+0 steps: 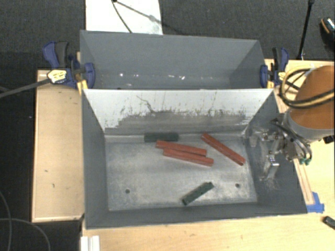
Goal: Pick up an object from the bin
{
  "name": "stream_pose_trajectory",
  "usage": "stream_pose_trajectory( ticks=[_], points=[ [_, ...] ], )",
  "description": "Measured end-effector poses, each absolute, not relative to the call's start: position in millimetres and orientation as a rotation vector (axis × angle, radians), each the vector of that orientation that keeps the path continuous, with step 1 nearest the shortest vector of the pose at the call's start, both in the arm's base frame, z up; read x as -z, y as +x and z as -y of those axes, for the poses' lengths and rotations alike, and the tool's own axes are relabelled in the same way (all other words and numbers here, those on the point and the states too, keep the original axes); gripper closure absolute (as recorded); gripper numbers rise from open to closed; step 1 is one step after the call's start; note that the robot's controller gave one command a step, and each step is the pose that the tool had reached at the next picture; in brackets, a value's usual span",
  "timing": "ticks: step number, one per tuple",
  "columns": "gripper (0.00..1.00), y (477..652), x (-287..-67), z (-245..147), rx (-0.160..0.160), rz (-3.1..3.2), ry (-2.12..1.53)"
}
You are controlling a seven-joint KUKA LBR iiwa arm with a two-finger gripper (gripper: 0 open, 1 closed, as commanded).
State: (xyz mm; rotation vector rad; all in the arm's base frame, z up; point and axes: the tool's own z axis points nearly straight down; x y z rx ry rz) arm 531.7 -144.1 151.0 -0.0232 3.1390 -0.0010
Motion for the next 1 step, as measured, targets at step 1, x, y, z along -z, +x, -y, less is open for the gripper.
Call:
stream_pose_trajectory(
  ticks=[1],
  points=[
    [0.00, 572.4, -66.9, 117.6, -0.003, -3.140, -0.118]
  ],
)
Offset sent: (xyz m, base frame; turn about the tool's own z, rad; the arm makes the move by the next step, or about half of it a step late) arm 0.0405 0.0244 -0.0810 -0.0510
